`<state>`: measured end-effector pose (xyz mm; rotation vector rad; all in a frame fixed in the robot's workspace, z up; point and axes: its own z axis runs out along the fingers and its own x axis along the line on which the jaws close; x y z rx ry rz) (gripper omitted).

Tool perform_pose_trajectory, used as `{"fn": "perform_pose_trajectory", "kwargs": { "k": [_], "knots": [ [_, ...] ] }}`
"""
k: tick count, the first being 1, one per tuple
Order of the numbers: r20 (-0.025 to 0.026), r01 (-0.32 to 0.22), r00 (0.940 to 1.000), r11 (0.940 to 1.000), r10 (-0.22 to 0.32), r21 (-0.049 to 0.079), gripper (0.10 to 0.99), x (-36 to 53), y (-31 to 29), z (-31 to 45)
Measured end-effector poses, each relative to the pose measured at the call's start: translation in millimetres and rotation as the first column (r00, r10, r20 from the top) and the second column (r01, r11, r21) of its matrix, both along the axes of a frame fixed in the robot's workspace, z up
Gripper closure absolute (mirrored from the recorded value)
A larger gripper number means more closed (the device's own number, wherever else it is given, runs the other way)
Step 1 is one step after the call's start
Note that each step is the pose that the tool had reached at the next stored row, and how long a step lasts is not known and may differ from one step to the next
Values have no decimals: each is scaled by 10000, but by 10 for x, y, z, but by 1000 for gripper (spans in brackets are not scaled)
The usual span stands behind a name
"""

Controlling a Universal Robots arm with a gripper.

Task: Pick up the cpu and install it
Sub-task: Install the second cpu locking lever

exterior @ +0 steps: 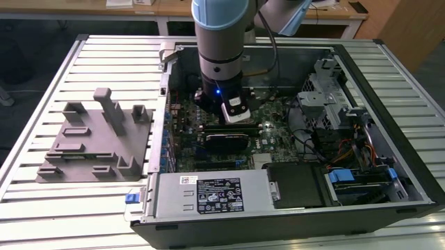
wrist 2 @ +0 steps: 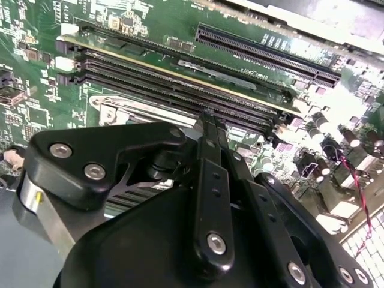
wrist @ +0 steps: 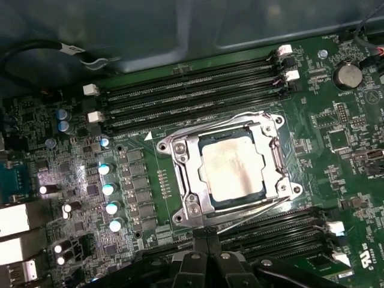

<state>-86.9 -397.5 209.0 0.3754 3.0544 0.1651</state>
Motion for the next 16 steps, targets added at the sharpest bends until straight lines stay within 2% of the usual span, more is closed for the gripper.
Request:
{"fn": "perform_pose_trajectory", "kwargs": {
  "k": [3, 7, 10, 13, 14, 16],
  "knots": [
    [0, 0, 10000, 9999, 0, 122, 980, 0, -2, -13],
    [0, -1, 10000, 9999, 1, 172, 980, 0, -4, -16],
    [0, 0, 10000, 9994, 0, 333, 980, 0, -26, -30],
    [-1, 0, 10000, 9993, 0, 381, 980, 0, -60, -41],
    [0, 0, 10000, 9990, 0, 447, 980, 0, -65, -46],
    [-1, 0, 10000, 9977, 0, 680, 980, 0, -70, -55]
  ]
}}
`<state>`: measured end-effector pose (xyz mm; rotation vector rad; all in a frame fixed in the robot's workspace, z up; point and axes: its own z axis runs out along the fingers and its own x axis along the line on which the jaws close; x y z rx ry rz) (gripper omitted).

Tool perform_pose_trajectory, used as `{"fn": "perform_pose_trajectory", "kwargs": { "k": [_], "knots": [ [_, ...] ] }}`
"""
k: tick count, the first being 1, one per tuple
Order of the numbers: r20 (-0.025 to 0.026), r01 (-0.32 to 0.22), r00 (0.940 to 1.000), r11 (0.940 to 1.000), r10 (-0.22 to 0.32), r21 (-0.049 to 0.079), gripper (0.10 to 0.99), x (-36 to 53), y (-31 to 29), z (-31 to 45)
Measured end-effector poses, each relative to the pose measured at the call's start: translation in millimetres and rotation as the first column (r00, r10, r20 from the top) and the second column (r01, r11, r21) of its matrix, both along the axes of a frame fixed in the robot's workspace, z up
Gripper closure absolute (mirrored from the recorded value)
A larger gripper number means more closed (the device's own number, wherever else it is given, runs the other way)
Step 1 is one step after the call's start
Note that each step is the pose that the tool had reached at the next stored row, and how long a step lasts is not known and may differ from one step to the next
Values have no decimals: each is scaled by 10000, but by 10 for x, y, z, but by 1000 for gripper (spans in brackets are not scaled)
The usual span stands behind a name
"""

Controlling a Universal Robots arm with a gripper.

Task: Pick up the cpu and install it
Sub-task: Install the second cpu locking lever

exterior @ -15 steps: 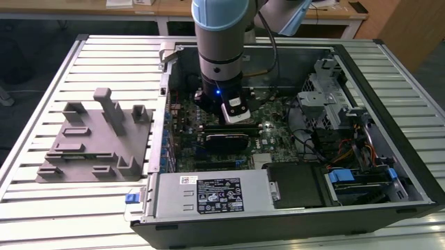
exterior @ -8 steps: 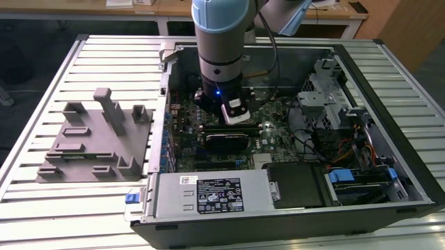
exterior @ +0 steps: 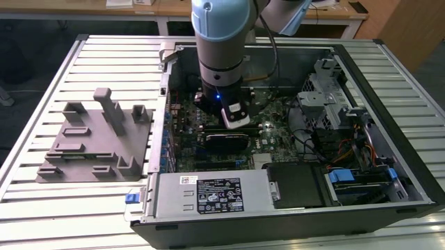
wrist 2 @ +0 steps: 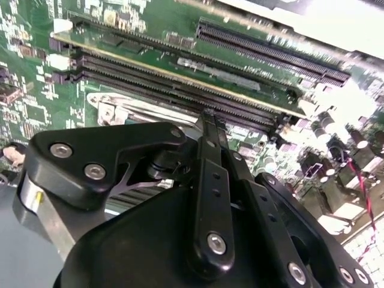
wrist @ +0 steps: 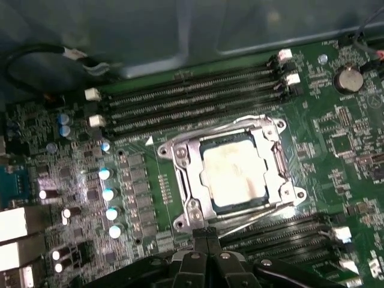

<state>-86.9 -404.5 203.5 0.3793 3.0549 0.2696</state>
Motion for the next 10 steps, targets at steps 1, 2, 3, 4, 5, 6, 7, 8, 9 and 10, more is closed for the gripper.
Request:
{"fn": "perform_pose_trajectory", "kwargs": {
  "k": [1, 2, 3, 4, 5, 6, 7, 8, 9, 10],
  "knots": [
    [1, -1, 10000, 10000, 1, 99, 980, -1, -2, -6],
    [0, -1, 10000, 9999, 1, 166, 980, -3, -8, -12],
    [1, -1, 10000, 9998, 1, 200, 980, -6, -12, -18],
    [1, 1, 10000, 9998, -1, 214, 980, -16, -15, -22],
    [0, 0, 10000, 9997, 0, 232, 980, -27, -17, -28],
    [1, -1, 10000, 9997, 1, 250, 980, -46, -17, -37],
    [3, -1, 10000, 9997, 0, 260, 980, -62, -16, -50],
    [4, 1, 10000, 9996, -1, 267, 980, -77, -16, -63],
    [2, 1, 10000, 9996, -1, 277, 980, -90, -17, -74],
    [1, 2, 10000, 9996, -2, 292, 980, -101, -17, -83]
  ]
}}
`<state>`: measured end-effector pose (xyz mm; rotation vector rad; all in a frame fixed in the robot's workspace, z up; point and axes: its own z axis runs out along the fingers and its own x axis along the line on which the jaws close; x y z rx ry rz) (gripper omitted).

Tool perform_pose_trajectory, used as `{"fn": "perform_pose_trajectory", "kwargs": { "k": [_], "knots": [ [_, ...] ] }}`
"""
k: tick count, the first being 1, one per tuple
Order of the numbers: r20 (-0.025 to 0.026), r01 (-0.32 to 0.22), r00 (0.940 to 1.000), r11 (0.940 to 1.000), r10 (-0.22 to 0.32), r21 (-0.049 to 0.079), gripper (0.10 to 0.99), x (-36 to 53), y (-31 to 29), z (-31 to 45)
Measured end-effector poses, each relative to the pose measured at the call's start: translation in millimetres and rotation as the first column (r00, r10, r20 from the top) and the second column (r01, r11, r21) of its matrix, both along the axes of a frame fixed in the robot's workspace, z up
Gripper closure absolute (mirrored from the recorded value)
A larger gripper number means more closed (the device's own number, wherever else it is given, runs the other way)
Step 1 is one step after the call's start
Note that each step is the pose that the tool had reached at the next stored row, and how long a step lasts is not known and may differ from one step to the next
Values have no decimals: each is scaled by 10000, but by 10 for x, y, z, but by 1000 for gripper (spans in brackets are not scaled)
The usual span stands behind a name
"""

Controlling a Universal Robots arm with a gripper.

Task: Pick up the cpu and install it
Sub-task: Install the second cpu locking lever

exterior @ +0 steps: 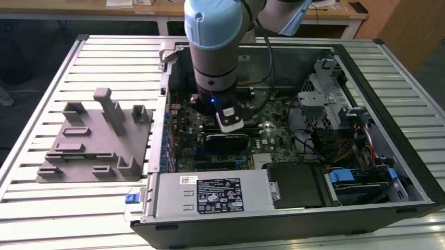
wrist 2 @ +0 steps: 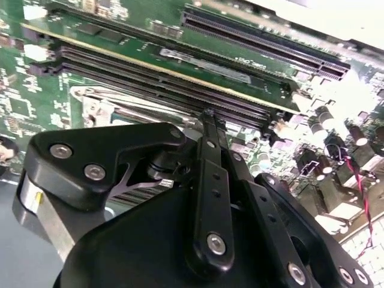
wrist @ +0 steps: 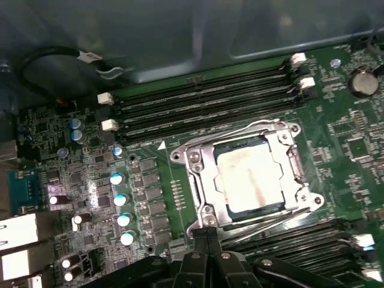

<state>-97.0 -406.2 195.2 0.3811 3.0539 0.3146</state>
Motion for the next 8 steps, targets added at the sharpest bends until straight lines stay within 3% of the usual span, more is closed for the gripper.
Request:
{"fn": "perform_pose_trajectory", "kwargs": {
  "k": [4, 8],
  "knots": [
    [2, -2, 10000, 9999, 2, 151, 980, -18, 0, -11],
    [2, 0, 10000, 9999, 0, 166, 980, -18, -1, 10]
  ]
}}
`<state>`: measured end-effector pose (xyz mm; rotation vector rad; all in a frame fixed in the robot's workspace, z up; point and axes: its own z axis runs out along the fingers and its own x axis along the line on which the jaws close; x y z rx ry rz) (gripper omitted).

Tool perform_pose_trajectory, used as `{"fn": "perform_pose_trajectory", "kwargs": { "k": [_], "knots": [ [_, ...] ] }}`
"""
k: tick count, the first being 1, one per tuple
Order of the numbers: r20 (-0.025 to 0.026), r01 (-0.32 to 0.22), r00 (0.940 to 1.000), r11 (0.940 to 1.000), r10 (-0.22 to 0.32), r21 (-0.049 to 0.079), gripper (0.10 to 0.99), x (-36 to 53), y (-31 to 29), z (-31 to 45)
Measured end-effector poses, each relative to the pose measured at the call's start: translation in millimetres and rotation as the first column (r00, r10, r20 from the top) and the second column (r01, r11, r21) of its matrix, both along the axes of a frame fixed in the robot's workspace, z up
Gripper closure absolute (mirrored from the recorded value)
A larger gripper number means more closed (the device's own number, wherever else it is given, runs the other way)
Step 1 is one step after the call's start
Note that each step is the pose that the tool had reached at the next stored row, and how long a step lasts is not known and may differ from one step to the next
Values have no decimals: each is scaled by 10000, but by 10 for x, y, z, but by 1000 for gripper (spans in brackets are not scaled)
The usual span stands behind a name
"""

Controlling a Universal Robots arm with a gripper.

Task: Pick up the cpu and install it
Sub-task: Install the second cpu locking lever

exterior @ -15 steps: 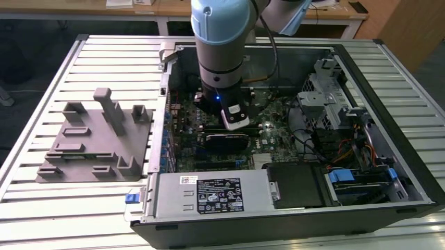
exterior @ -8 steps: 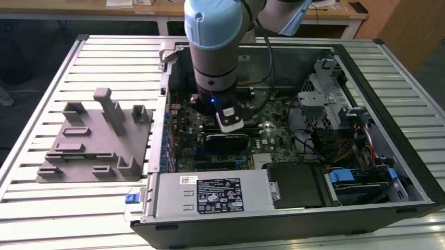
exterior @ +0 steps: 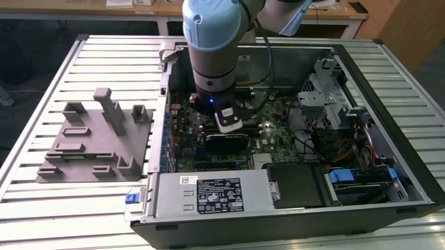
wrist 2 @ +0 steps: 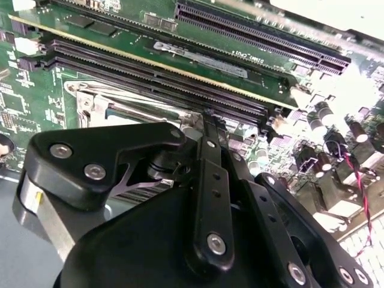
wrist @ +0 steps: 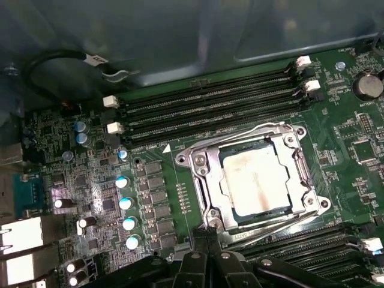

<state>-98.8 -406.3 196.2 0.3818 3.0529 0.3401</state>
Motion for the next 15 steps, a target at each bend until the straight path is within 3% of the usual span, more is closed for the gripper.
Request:
{"fn": "perform_pose_trajectory", "kwargs": {
  "k": [5, 15],
  "knots": [
    [-1, -1, 10000, 10000, 1, -1, 980, 6, 0, 116],
    [-78, 32, 10000, 10000, -33, 0, 980, 103, -61, 118]
  ]
}}
